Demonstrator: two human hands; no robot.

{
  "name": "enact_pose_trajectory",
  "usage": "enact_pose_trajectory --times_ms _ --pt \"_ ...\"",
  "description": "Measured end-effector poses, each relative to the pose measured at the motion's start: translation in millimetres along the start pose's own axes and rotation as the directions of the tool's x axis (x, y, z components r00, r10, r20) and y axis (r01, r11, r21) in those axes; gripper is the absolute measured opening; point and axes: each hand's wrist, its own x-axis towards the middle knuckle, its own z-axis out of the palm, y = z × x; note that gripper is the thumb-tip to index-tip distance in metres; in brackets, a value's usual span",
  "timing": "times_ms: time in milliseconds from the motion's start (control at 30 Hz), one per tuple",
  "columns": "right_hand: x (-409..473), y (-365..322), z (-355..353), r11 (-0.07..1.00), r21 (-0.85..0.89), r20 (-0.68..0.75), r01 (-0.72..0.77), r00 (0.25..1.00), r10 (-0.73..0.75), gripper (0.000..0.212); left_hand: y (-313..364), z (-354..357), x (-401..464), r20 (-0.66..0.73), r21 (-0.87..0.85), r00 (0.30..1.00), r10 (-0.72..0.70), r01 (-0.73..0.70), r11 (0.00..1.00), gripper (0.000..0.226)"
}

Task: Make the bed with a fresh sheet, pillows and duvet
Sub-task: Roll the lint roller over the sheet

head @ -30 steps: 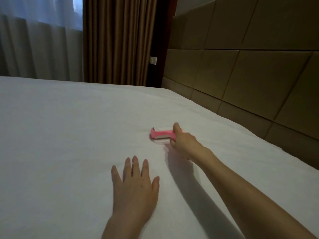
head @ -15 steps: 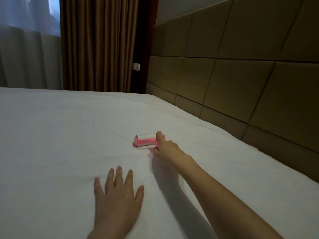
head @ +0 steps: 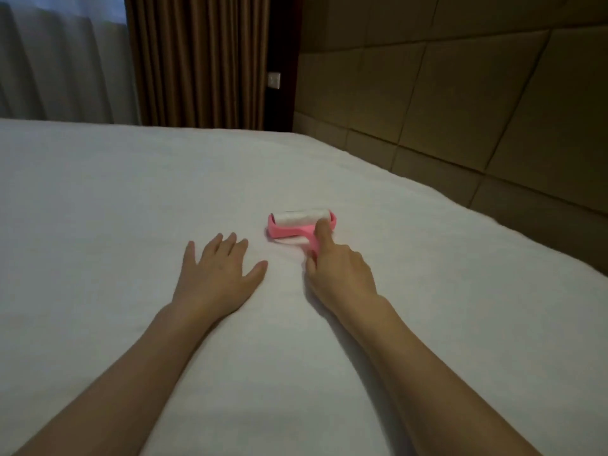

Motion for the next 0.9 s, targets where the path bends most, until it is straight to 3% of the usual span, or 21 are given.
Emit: enact_pose_trajectory --times_ms 233,533,733,833,900 --pt "4 2 -4 0.999 0.036 0.112 -0.035 0.993 0.031 0.041 3 5 -6 -0.036 -0.003 0.998 -0.048 0.048 0.999 0.076" --pt "34 8 -33 0.997 0.043 0.425 -0.062 0.904 0.038 0.041 3 -13 10 0.318 0.017 0.943 -0.094 0.093 0.996 0.086" --pt "54 2 -49 0.986 0.092 0.495 -0.142 0.866 0.078 0.037 3 -31 24 0.475 0.060 0.873 -0.112 0.095 0.994 0.074" --pt "50 9 -71 0.976 0.101 0.510 -0.194 0.852 0.117 0.036 5 -37 26 0.478 0.054 0.870 -0.120 0.107 0.993 0.089" --pt "42 19 -89 0.969 0.100 0.442 -0.227 0.882 0.161 0.035 9 -40 26 0.405 0.036 0.909 -0.102 0.096 0.995 0.090"
